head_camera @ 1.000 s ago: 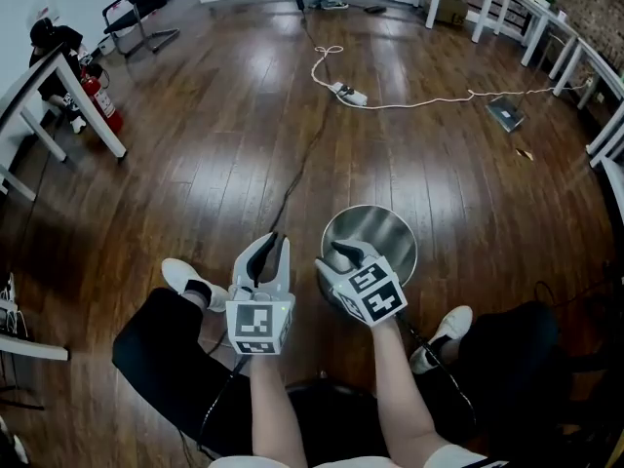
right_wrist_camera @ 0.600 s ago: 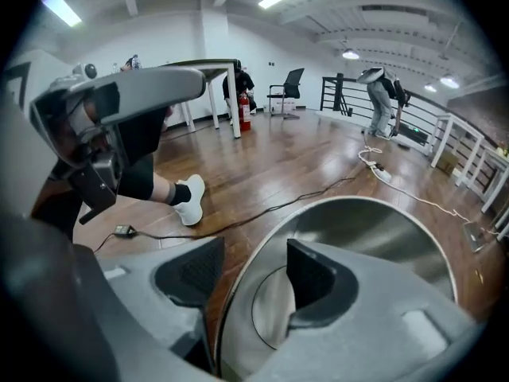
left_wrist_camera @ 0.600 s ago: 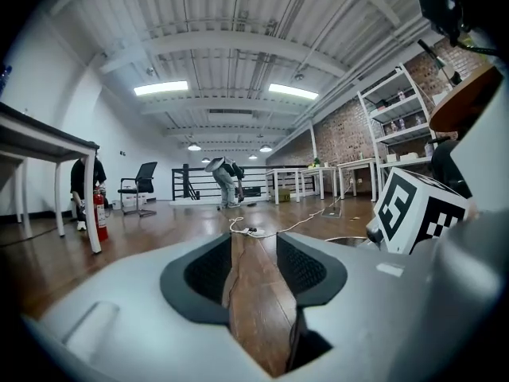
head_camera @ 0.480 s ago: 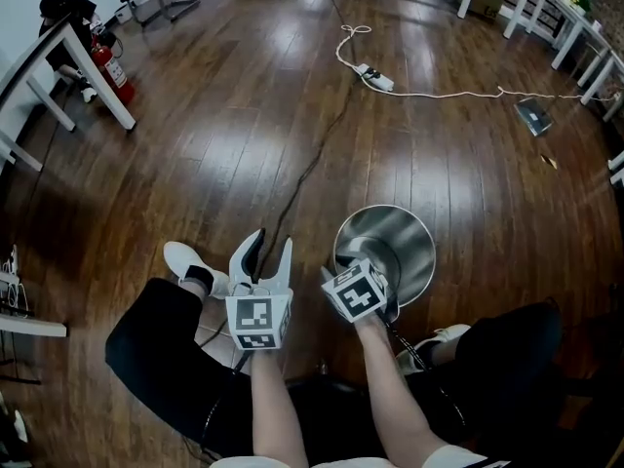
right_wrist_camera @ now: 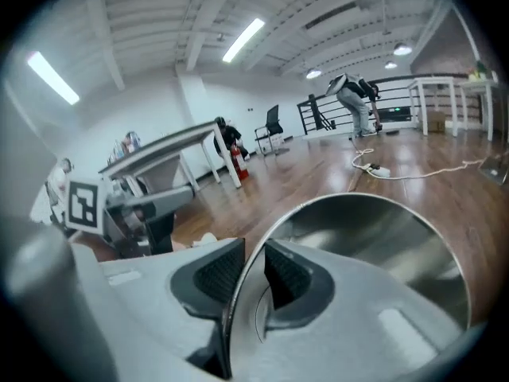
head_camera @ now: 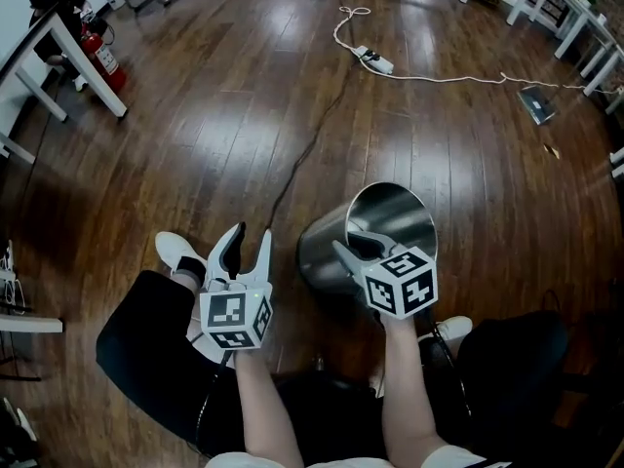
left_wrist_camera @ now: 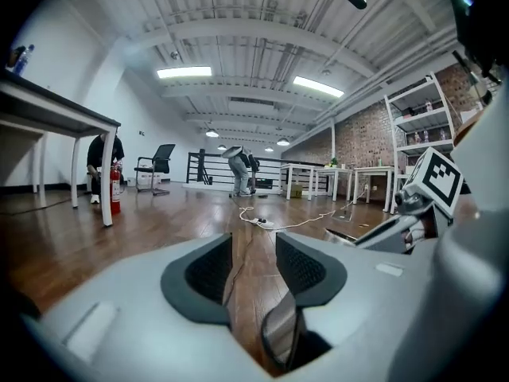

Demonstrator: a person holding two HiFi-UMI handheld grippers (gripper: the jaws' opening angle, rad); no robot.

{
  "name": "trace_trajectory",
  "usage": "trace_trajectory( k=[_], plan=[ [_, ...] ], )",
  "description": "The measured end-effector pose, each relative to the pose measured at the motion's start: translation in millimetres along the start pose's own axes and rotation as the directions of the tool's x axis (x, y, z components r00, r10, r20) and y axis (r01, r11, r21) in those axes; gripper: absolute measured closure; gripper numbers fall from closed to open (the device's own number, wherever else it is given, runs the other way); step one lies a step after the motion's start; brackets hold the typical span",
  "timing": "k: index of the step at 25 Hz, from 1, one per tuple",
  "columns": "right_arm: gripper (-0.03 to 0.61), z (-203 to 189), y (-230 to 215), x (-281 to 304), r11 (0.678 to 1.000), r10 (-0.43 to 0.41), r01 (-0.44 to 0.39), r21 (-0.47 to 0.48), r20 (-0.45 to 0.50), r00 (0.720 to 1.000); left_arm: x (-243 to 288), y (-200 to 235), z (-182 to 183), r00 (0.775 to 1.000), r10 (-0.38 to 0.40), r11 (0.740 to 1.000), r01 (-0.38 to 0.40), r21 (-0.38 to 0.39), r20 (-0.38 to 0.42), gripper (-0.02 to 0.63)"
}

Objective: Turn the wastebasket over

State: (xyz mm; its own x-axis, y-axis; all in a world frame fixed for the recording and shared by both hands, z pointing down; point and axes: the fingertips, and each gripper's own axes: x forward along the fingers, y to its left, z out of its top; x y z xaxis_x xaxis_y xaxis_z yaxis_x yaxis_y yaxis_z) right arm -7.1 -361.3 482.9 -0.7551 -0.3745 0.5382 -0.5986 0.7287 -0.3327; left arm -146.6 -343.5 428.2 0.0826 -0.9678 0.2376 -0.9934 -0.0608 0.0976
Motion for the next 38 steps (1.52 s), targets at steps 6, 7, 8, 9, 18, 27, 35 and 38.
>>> trace_trajectory(
  k=[6, 7, 8, 9, 18, 27, 35, 38],
  plan=[
    [0.517, 27, -33, -32, 0.956, 0.126, -0.203, 0.21, 0.33, 0.936, 4, -9, 8, 1.0, -0.028, 1.0, 0.028, 0.002, 0.007, 0.419],
    [0.517, 24, -44, -35, 0.948, 0.117, -0.211, 0.238, 0.355, 0.927, 4, -11, 5, 0.999, -0.034, 0.999, 0.034, 0.001, -0.004, 0.419],
    [0.515, 20, -54, -39, 0.943, 0.109, -0.215, 0.256, 0.371, 0.922, 6, -13, 3, 0.999, -0.041, 0.999, 0.041, 0.0, -0.015, 0.419],
    [0.515, 17, -65, -44, 0.942, 0.098, -0.207, 0.264, 0.375, 0.922, 7, -15, 0, 0.999, -0.049, 0.999, 0.049, -0.003, -0.024, 0.419],
    [0.468, -47, -173, -86, 0.911, -0.317, 0.23, 0.342, 0.225, 0.921, 23, -49, -36, 0.981, -0.154, 0.988, 0.148, -0.052, -0.122, 0.419],
    [0.452, -110, -224, -101, 0.764, -0.459, 0.277, 0.583, 0.19, 0.868, 43, -92, -75, 0.936, -0.275, 0.961, 0.263, -0.082, -0.221, 0.426],
    [0.434, -103, -205, -110, 0.878, -0.427, 0.418, 0.233, -0.011, 0.904, 72, -98, -106, 0.93, -0.259, 0.965, 0.238, -0.112, -0.259, 0.425],
    [0.434, -97, -199, -123, 0.887, -0.419, 0.431, 0.169, -0.101, 0.902, 79, -98, -120, 0.915, -0.287, 0.955, 0.25, -0.161, -0.282, 0.423]
  ],
)
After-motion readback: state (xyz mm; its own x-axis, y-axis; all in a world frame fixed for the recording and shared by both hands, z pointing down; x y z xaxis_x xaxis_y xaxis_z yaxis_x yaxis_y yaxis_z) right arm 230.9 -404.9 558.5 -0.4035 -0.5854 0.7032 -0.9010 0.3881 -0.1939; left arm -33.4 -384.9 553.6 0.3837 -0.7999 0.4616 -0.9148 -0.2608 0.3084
